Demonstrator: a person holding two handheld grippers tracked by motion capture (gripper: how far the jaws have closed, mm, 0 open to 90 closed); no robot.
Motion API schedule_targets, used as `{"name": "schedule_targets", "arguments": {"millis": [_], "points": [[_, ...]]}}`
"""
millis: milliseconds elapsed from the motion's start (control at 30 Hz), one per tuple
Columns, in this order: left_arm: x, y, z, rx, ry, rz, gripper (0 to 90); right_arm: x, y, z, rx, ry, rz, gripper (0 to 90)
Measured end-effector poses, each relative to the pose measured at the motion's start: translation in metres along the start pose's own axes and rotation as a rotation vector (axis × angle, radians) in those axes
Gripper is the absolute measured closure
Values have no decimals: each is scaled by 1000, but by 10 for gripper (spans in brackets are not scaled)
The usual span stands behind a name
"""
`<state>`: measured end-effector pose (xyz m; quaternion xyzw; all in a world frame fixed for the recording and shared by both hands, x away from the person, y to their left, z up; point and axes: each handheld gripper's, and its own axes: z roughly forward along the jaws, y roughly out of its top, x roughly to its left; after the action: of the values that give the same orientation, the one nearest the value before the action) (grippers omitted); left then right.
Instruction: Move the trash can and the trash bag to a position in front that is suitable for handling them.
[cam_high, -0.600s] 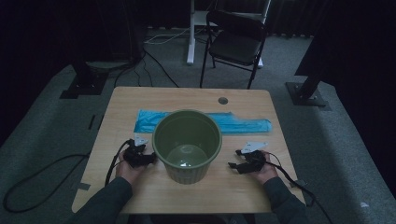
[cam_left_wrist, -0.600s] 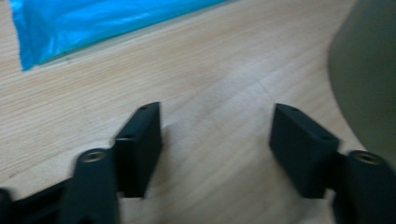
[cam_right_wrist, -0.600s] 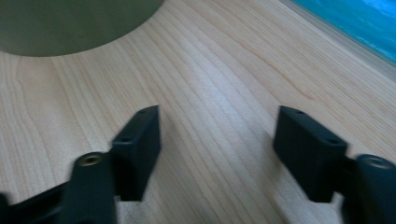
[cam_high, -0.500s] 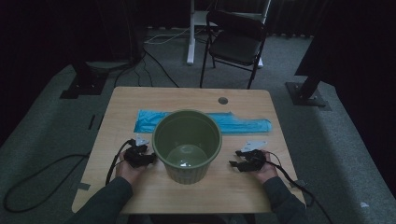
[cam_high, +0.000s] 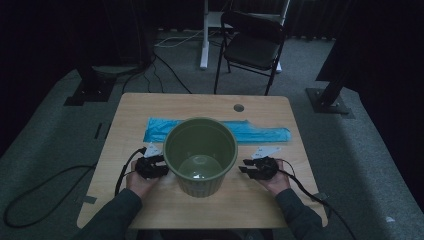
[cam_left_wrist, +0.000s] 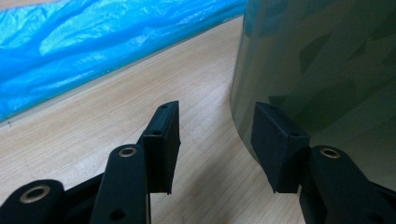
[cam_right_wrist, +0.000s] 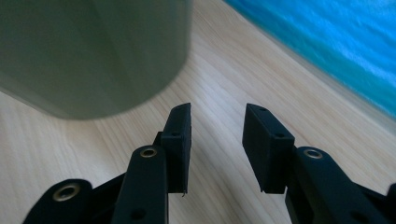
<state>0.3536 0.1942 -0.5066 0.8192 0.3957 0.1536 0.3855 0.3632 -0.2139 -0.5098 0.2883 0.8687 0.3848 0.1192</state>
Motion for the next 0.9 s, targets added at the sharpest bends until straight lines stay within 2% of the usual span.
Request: {"name": "schedule_targets", "arguments": {"millis": [100,267,433,667,733,900], "points": [[1,0,0,-6,-15,-8,522,1,3,-1,-12,4,-3,618],[0,1,-4,-17,-20,-1,522,2,8,0,-34,38,7,626],[0,1,-10,-23,-29,19,520,9,14,5,-25,52,-31,631],[0,0,-18,-26,-22,41,520,15,20,9,-45,81,-53,642],[1,-1,-20,-26,-20,46,519,17,20,11,-33,64,-69,642],[2,-2,-25,-37,-17,48,519,21,25,13,-41,77,-82,654]]}}
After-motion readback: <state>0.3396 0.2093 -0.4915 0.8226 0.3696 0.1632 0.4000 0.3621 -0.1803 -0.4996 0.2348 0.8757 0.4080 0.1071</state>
